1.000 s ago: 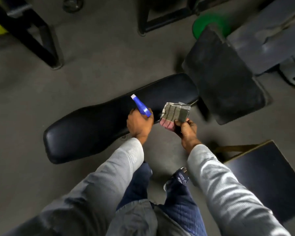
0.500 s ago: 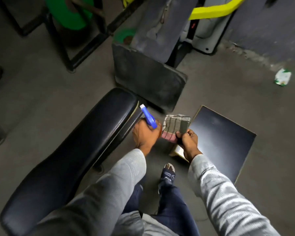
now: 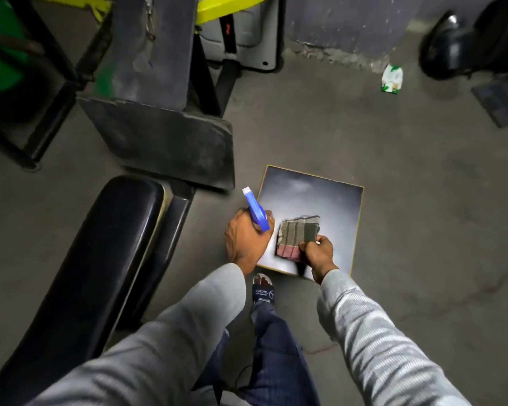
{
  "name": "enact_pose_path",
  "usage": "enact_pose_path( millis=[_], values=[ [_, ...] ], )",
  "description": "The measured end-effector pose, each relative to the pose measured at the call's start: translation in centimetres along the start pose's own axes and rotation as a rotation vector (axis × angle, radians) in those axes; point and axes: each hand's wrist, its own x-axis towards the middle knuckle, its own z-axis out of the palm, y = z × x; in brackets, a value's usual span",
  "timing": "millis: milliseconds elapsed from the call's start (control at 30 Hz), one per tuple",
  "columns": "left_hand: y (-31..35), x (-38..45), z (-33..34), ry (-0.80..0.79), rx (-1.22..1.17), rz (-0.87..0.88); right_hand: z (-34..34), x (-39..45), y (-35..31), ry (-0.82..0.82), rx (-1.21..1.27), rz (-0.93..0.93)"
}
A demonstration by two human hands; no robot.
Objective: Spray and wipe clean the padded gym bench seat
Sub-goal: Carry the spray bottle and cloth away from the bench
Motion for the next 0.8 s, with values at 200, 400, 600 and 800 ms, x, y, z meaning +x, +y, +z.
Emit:
enact_pose_path(
  millis=[200, 400, 600, 800],
  values=[
    [-0.3, 0.1, 3.5, -0.074, 0.047, 0.057, -1.4, -1.3, -0.4, -0.023, -0.052, 0.045],
    [-0.4, 0.1, 4.8, -0.06, 0.085, 0.116, -3.1, -0.7, 0.7, -0.027, -0.09, 0.07],
    [0.8, 0.2, 5.1, -0.112, 0.119, 0.097, -3.7, -0.6, 1.4, 0.013, -0.312, 0.089],
    [1.1, 0.5, 5.3, -0.178, 0.207, 0.108, -3.9, -3.8, -0.4, 0.253, -0.371, -0.093]
  ],
)
